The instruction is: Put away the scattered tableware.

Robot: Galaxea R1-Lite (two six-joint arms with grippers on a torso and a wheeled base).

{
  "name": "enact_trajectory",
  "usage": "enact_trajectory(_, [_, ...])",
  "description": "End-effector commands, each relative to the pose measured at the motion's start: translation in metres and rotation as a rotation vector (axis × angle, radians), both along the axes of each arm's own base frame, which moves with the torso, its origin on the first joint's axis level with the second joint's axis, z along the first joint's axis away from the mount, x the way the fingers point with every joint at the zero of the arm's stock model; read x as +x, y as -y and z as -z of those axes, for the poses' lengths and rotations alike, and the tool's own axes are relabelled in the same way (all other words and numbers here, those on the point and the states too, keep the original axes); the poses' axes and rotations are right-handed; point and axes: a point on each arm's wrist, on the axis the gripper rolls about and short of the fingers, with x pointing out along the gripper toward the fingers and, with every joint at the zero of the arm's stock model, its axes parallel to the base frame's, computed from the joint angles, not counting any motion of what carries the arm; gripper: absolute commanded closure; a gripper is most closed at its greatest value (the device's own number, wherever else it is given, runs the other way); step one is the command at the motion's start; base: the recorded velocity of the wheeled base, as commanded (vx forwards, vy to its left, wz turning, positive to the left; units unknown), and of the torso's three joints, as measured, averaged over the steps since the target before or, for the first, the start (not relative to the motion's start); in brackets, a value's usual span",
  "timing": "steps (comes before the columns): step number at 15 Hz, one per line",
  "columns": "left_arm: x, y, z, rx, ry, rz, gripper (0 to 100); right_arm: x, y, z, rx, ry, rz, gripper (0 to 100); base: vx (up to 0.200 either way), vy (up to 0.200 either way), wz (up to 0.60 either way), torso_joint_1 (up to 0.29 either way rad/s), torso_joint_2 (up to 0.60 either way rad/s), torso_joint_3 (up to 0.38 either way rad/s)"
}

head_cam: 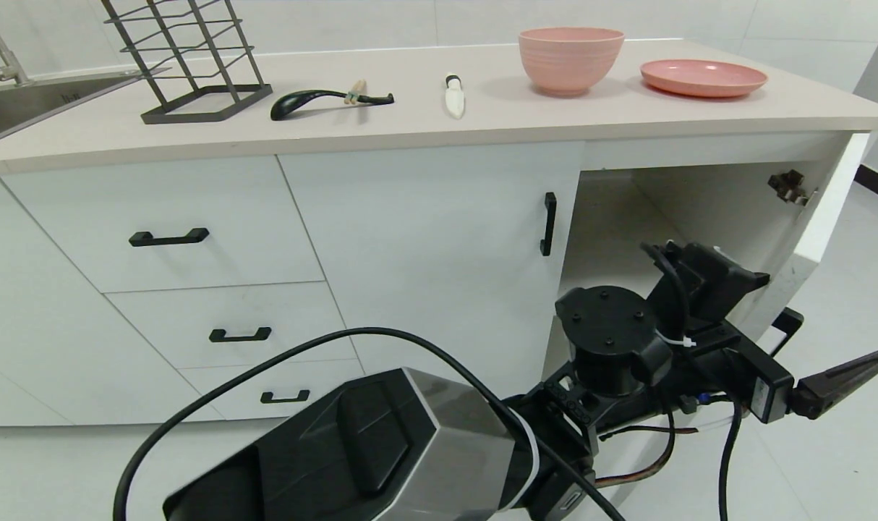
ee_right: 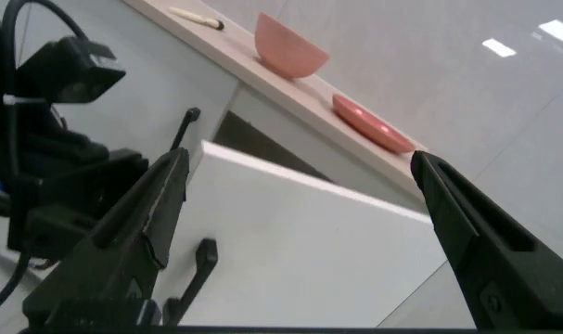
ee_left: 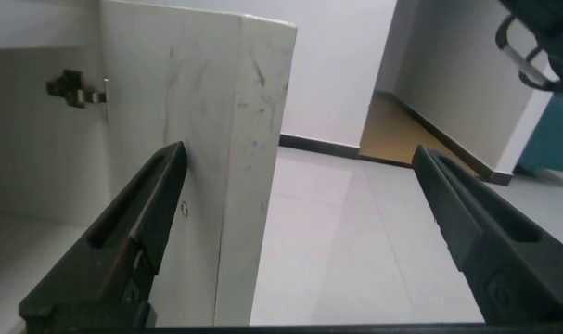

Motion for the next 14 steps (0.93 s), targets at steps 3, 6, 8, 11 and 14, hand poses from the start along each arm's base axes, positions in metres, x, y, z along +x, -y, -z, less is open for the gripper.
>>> enact_trajectory(3, [-0.007,0.007,0.010,0.012,-0.007,0.018,0,-0.004,-0.002,-0.003,-0.015,0.024,0.000,0,0.000,0.000,0.00,0.000,0.00,0.000])
enact_trajectory(6, [-0.013,0.022,0.011,-0.020,0.009,0.043,0,-0.007,-0.004,-0.012,-0.039,0.068,0.001,0,0.000,0.000,0.00,0.000,0.00,0.000])
enact_trajectory(8, [-0.022,0.029,0.017,-0.020,0.009,0.064,0,-0.009,-0.005,-0.019,-0.057,0.097,0.001,0,0.000,0.000,0.00,0.000,0.00,0.000])
enact_trajectory(11, [-0.036,0.040,0.024,-0.019,0.006,0.097,0,-0.013,-0.008,-0.024,-0.075,0.125,0.000,0,0.000,0.000,0.00,0.000,0.00,0.000])
enact_trajectory(14, [-0.062,0.066,0.033,-0.054,0.019,0.162,0,-0.016,-0.009,-0.033,-0.096,0.164,0.001,0,0.000,0.000,0.00,0.000,0.00,0.000])
